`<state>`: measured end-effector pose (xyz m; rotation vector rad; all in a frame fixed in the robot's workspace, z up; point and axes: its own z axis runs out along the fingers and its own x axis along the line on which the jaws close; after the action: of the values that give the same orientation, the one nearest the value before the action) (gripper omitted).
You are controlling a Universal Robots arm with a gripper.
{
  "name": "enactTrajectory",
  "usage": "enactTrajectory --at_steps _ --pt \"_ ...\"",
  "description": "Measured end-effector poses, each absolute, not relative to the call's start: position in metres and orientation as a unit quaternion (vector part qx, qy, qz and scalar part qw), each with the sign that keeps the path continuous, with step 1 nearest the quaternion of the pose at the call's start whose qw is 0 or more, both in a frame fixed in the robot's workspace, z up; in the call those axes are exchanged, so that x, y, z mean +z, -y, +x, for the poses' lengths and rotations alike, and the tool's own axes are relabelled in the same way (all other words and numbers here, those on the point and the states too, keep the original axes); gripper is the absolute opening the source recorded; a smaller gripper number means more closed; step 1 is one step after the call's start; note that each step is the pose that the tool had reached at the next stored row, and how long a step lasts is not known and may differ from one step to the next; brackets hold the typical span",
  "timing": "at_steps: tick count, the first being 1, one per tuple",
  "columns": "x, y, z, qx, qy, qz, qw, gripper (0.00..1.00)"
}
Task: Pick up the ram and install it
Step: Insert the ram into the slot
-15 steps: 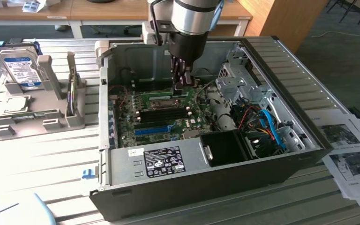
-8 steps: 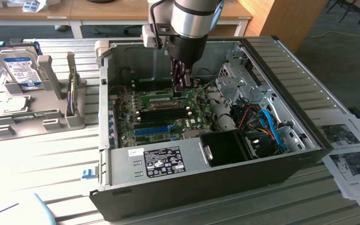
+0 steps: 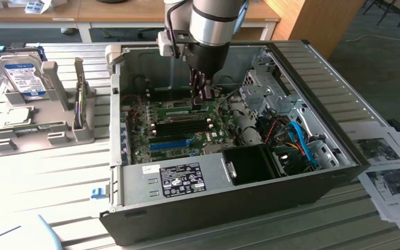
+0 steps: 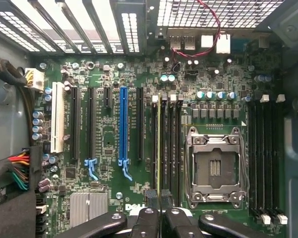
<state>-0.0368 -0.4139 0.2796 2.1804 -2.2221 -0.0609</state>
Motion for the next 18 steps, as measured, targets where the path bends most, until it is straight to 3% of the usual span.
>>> enactTrajectory --at_steps 18 --pt "0.264 0.414 -0.037 -0.017 0.714 0.700 0.017 0.11"
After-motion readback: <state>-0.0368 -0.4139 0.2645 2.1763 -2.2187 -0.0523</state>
